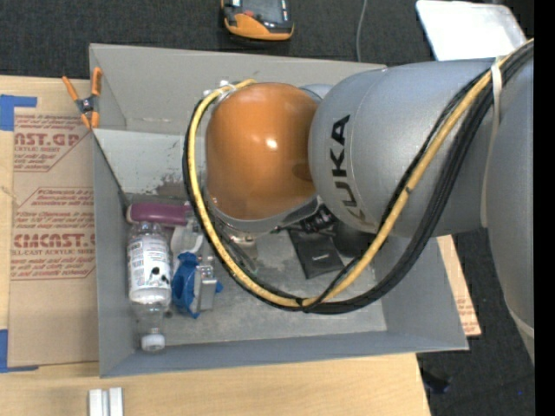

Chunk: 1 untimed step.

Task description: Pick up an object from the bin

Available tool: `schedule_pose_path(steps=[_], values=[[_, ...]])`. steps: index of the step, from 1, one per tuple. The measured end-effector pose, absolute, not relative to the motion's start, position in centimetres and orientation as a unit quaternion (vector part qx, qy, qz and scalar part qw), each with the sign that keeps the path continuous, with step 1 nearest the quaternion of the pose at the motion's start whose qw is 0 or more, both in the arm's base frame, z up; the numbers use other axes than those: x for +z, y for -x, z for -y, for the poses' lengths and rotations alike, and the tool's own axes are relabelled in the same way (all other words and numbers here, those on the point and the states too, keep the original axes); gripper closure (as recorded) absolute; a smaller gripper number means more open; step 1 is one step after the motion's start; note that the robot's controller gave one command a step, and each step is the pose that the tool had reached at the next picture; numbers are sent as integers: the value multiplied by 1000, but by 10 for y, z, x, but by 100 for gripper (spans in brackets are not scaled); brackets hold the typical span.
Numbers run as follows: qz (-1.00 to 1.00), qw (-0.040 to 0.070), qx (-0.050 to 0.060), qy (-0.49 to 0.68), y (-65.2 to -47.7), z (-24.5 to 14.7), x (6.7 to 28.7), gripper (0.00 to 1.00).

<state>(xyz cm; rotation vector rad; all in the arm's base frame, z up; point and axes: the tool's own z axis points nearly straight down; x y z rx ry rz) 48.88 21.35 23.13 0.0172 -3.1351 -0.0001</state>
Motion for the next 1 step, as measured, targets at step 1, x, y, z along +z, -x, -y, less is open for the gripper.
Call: schedule_pose_path(steps=[1], values=[[1000, 0, -1, -5, -491, -212, 234, 0]])
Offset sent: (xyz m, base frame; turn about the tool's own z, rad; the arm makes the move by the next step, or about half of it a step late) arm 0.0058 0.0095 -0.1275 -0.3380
